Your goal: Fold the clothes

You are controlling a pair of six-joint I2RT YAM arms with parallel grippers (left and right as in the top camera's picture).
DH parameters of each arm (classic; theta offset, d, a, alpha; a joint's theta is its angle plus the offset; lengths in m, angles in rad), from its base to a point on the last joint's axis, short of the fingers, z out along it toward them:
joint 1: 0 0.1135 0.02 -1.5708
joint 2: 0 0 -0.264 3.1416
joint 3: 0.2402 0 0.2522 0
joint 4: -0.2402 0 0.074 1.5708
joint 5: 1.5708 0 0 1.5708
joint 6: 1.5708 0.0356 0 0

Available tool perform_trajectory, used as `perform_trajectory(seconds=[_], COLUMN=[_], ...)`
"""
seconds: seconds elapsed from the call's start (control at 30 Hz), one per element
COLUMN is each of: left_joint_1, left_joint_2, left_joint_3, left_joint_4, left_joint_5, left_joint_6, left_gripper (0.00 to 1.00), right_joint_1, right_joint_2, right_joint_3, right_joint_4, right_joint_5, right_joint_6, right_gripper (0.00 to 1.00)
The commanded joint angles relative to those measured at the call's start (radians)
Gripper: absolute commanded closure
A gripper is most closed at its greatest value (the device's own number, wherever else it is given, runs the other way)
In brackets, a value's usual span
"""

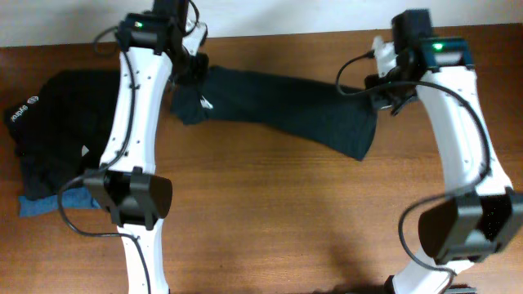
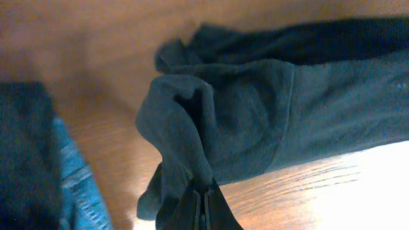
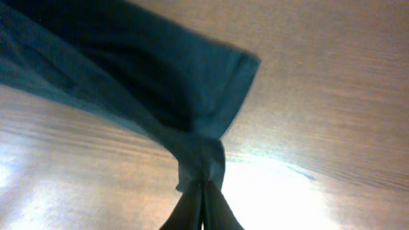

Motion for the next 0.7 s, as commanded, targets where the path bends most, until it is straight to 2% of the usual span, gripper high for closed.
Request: perform_trajectory(seconds=[0.0,0.1,0.2,0.3,0.4,0.57,0.67], left_joint_1=[0.016,0.029,0.04,0.049,0.051,0.051,0.05], left_joint_2=[-0.043,-0.054,-0.074,-0.098,-0.106,-0.108,-0.101], left_joint_3=[0.114,0.179,0.211,0.217,0.217,0.216,0.212], left_joint_4=[-0.043,-0.071,-0.076,-0.075,-0.076,-0.077,-0.087], left_joint_5=[-0.019,-0.018,-0.018,-0.018,-0.018,-0.003,0.067], left_joint_6=[0.005,0.005,0.005,0.005,0.005,-0.001,-0.003], left_gripper=[0.97,0.91,0.9,0.9,0.95,0.95,0.86], right_joint_1=[-0.024,-0.048,-0.07,-0.091,-0.092,-0.092,-0.092], right_joint_2=[-0.047,-0.068,-0.084,-0.09,-0.09,-0.089,-0.089], right_joint_3=[0.074,0.098,0.101,0.101,0.101,0.101,0.101], right_joint_4=[-0.034,-0.051,-0.061,-0.073,-0.076,-0.075,-0.074], right_joint_5=[0.022,0.03,0.035,0.035,0.035,0.035,0.035], right_joint_6=[0.008,0.008,0.008,0.008,0.008,0.008,0.008], right_gripper=[0.96,0.96,0.96,0.96,0.96,0.96,0.96])
